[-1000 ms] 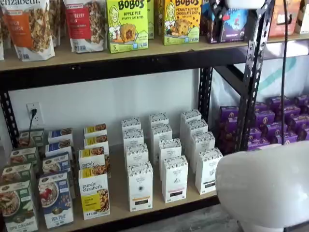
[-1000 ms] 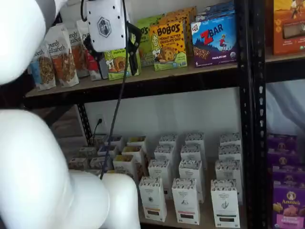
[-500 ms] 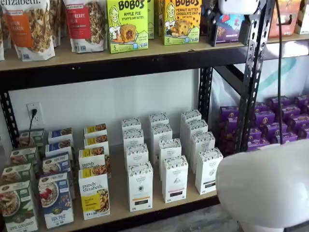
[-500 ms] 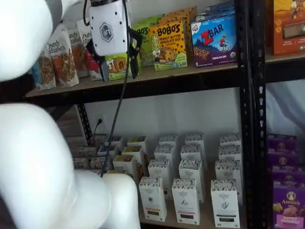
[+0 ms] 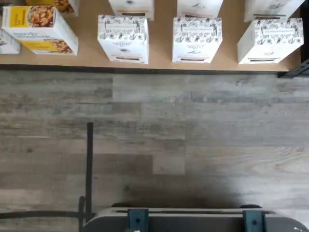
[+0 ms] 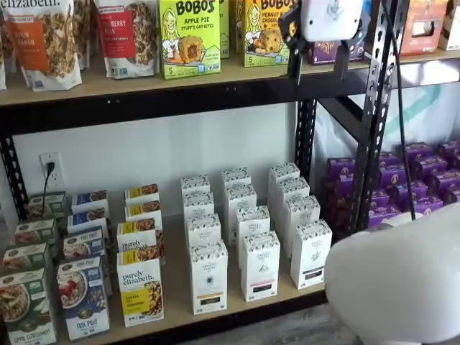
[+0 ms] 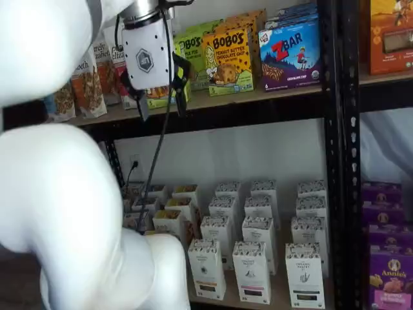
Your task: Pick up the white box with a yellow strip in the middle, on the bottom shelf, the fourth box from the left
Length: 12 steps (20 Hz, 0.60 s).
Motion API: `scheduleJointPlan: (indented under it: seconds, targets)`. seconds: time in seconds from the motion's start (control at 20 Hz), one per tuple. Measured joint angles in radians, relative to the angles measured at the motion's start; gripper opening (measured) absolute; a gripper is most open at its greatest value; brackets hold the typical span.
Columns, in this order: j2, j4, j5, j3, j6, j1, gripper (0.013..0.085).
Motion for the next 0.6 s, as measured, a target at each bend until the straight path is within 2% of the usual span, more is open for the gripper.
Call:
scheduleJointPlan:
  seconds: [0.5, 0.6]
  targets:
    - [0.008, -0.025, -0.156, 0.127, 0.104, 0.105, 0.0850]
    - [0.026, -0.039, -0.163, 0.138, 0.131, 0.132, 0.0850]
